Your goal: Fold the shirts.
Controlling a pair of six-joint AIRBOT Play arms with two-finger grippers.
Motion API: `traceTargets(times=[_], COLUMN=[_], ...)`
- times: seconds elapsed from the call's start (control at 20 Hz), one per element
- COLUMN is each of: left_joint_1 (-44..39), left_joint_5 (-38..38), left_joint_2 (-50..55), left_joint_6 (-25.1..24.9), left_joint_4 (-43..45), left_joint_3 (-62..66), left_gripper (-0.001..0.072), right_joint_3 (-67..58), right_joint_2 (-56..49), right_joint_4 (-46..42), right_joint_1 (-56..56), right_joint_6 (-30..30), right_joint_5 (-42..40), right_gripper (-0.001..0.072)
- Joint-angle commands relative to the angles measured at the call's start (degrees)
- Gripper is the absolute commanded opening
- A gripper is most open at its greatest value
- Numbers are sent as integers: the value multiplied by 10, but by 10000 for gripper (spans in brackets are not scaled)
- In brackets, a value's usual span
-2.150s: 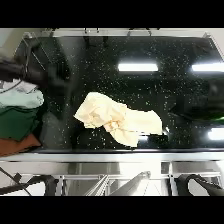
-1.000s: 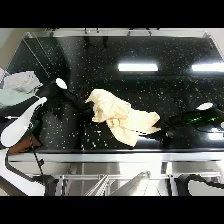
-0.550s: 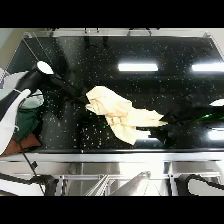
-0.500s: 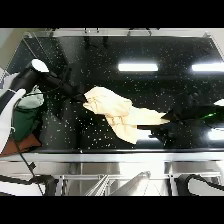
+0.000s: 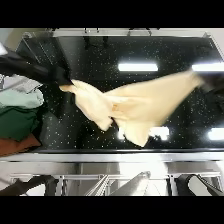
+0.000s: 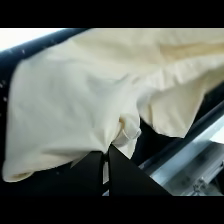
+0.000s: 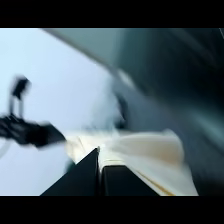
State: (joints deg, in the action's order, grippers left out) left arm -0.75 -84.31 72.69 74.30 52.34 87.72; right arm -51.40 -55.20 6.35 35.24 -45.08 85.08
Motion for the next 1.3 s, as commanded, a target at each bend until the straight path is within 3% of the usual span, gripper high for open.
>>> traceTargets(times=[0.0,0.25,0.45,0.7,0.85,0.9,0.95,1.0,1.05,1.15,1.2,1.25], left_joint_1=[39,73,105,92,65,62,64,75,88,123,141,154], left_joint_5=[7,12,35,40,84,102,111,106,91,48,28,8], left_joint_2=[-125,-251,-286,-165,-38,3,47,86,117,157,169,177], left_joint_6=[-5,-33,-40,-72,-97,-102,-102,-101,-85,-59,-47,-41], left_joint_4=[0,1,1,0,2,4,6,6,6,6,7,7], left_joint_3=[68,67,-54,-187,-215,-205,-181,-145,-109,-53,-41,-40], left_gripper=[23,23,23,24,24,79,360,595,720,720,720,720], right_joint_3=[-67,-132,-132,-132,-132,-133,-139,-151,-160,-162,-162,-161], right_joint_2=[110,133,123,-7,-145,-191,-225,-249,-259,-248,-240,-233], right_joint_4=[235,227,34,-189,-262,-261,-261,-261,-261,-289,-333,-394], right_joint_1=[62,19,-37,-183,-233,-234,-227,-211,-189,-133,-101,-72], right_joint_6=[35,54,61,35,7,7,7,7,1,-21,-49,-93], right_joint_5=[30,6,-137,-236,-289,-320,-340,-335,-313,-266,-236,-204], right_gripper=[16,16,16,17,18,105,328,402,402,402,446,550])
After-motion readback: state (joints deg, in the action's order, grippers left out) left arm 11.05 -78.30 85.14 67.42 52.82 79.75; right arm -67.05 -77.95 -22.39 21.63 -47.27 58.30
